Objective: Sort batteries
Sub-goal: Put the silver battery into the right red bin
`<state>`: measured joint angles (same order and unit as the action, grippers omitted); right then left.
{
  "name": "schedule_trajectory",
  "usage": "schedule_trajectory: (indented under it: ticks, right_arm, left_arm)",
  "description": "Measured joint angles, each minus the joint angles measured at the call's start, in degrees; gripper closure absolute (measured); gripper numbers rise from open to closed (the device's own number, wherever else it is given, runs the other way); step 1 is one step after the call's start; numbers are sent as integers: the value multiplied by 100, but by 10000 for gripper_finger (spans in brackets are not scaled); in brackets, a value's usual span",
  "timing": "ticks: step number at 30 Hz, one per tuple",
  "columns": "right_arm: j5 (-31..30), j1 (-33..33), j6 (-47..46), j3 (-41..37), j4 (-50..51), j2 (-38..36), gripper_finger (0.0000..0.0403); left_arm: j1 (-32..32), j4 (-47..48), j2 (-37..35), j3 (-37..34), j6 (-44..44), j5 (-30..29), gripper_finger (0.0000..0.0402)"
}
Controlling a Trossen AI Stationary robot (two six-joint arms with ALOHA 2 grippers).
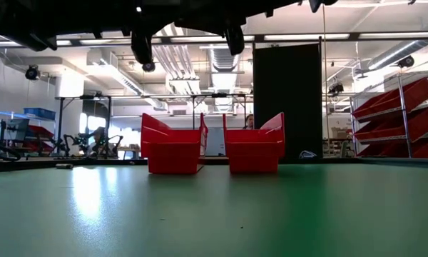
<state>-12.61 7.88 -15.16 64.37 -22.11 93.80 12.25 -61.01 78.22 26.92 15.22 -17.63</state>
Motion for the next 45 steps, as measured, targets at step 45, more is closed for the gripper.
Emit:
schedule_trajectory:
  ticks: [45]
  right_arm:
    - [-187,-1298,1970,2781,8099,1549,374]
  left_arm:
    - [13,6063,-4205,66,-424,-503,288]
